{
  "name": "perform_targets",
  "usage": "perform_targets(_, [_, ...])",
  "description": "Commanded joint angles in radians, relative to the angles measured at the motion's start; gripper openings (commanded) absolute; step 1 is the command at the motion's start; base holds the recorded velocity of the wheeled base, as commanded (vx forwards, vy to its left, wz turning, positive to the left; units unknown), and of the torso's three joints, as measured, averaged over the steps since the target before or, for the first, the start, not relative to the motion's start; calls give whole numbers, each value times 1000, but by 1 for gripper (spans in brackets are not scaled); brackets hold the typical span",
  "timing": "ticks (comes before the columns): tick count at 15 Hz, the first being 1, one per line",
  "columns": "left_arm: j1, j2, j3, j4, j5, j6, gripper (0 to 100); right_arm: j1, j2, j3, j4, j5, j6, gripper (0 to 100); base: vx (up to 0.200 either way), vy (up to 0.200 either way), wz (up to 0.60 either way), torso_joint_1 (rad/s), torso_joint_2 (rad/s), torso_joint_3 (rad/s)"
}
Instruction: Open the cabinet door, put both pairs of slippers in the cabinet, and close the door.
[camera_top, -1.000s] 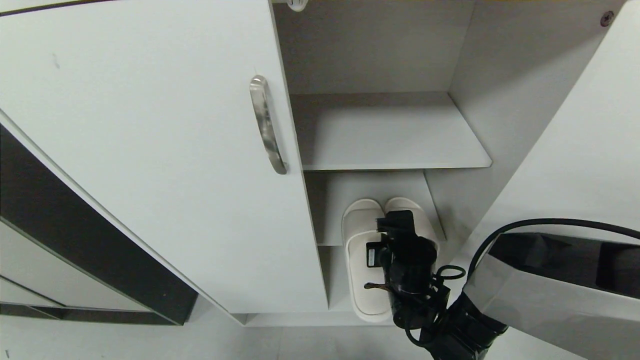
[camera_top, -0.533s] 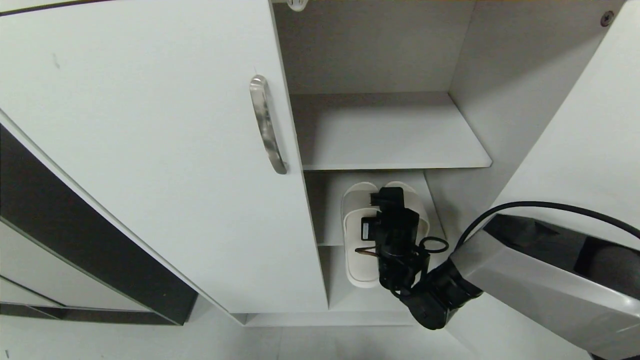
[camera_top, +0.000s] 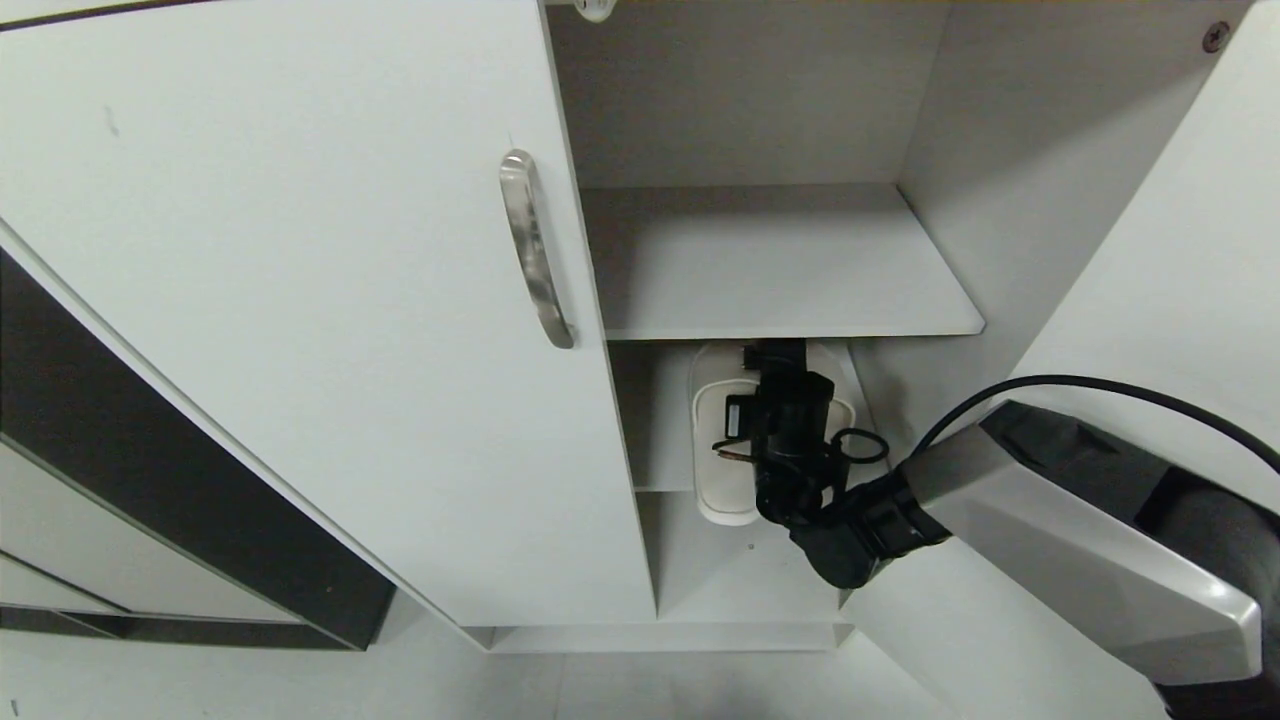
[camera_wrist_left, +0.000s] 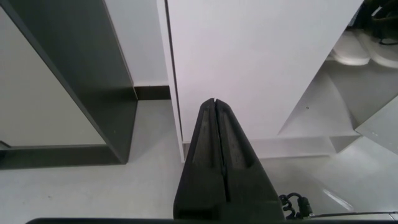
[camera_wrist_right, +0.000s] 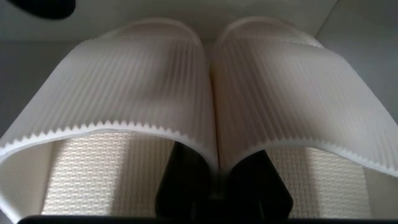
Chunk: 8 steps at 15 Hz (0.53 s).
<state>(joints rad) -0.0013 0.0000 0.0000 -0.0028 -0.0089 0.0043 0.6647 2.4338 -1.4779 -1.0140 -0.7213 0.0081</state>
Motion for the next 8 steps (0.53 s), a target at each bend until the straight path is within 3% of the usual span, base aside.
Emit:
perform_targets(1, [0,2,0,0,0,-1,0,-11,11,-52,22,3,0,0,0,0,0,0,0,0])
perform_targets(8, [0,2,0,0,1,-1,0,-40,42,-105,91,14,1,0,0,0,0,0,0,0])
